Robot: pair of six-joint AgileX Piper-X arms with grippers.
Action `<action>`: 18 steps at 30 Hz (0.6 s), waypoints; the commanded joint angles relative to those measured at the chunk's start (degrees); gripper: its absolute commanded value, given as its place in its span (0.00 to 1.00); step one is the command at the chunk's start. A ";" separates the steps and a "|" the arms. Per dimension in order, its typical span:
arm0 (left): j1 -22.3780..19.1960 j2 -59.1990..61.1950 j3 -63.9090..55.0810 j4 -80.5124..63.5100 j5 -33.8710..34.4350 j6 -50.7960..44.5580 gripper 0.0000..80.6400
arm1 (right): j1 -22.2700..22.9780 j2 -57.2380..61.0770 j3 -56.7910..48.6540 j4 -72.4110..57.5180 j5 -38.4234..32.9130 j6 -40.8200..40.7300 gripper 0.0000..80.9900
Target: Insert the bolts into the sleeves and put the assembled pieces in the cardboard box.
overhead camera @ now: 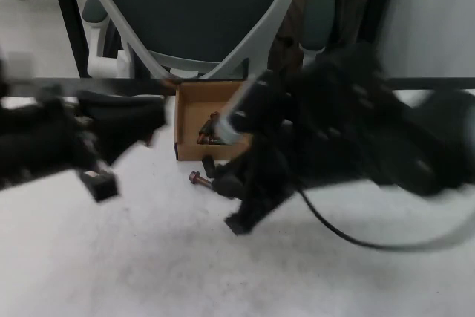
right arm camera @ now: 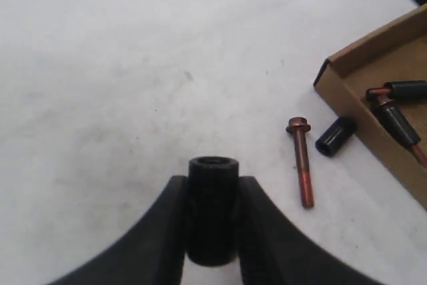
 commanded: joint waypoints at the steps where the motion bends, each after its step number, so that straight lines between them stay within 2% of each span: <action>1: -4.11 -0.91 -0.30 -1.37 -1.95 -0.41 0.01 | -0.02 -6.21 8.74 -10.56 -0.79 4.04 0.00; 7: -10.48 -0.91 2.01 -5.67 -13.54 -0.54 0.01 | 1.04 -14.83 27.14 -33.71 -0.79 12.72 0.00; 12: -11.43 -0.91 4.79 -14.93 -16.42 -6.76 0.01 | 3.48 -15.71 39.49 -55.76 -0.69 20.34 0.00; 15: -11.43 -0.91 6.22 -19.36 -17.51 -10.21 0.01 | 4.90 -15.71 42.98 -62.29 -0.69 23.09 0.00; 18: -12.64 -0.77 7.27 -22.03 -19.37 -12.02 0.01 | 6.81 -15.71 43.50 -63.21 -0.69 23.79 0.00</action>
